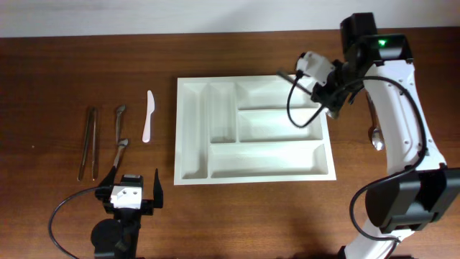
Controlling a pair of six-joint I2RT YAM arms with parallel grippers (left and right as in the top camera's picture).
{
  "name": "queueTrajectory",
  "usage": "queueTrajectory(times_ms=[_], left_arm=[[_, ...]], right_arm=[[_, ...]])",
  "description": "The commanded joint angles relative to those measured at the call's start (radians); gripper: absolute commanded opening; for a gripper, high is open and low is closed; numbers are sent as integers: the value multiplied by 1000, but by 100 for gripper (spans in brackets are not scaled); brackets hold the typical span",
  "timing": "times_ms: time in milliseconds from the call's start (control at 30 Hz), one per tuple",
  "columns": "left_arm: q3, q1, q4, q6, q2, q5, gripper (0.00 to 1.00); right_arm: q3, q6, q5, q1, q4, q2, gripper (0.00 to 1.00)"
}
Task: Pack container
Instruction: 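Lift the spoon and lower it into the tray's middle compartment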
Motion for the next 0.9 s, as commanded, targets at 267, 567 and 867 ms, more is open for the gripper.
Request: queueTrajectory(times_ms=[267,567,867], left_arm=[[-5,6,0,16,-4,8,99],[-5,6,0,16,-4,8,99],[-5,6,0,16,-4,8,99]], right_arm=[[-8,-249,-99,89,-6,75,4],[-23,-259,-104,89,-1,188,4],[-154,-259,-126,89,77,255,4]])
